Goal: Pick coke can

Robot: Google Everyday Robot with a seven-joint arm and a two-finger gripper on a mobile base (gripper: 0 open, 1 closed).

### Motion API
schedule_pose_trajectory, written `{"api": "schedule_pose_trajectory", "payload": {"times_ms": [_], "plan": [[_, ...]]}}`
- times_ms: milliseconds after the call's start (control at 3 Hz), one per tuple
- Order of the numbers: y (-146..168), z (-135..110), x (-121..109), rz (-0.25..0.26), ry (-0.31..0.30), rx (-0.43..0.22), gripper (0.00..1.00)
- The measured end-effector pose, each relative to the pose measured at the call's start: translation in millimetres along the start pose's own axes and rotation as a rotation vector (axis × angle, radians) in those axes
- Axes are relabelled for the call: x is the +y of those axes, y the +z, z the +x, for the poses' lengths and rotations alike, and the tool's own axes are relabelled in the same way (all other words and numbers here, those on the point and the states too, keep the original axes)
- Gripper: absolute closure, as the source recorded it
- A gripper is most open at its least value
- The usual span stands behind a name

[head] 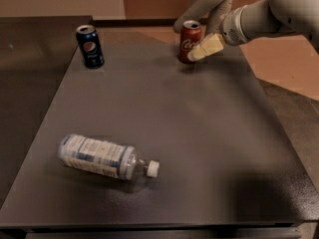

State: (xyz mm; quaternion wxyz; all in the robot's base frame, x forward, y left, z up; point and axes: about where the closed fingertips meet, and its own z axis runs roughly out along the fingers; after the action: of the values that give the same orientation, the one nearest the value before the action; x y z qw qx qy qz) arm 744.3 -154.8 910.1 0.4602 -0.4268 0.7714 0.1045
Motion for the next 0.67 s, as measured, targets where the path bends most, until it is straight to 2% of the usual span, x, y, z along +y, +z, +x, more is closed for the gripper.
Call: {"api": "schedule_pose_trajectory", "payload": {"times_ms": [333, 667], "plan": [[12, -2, -13, 0.004, 0.034, -0.021, 0.00], [25, -9, -15, -0.011, 0.060, -0.045, 0.00]]}}
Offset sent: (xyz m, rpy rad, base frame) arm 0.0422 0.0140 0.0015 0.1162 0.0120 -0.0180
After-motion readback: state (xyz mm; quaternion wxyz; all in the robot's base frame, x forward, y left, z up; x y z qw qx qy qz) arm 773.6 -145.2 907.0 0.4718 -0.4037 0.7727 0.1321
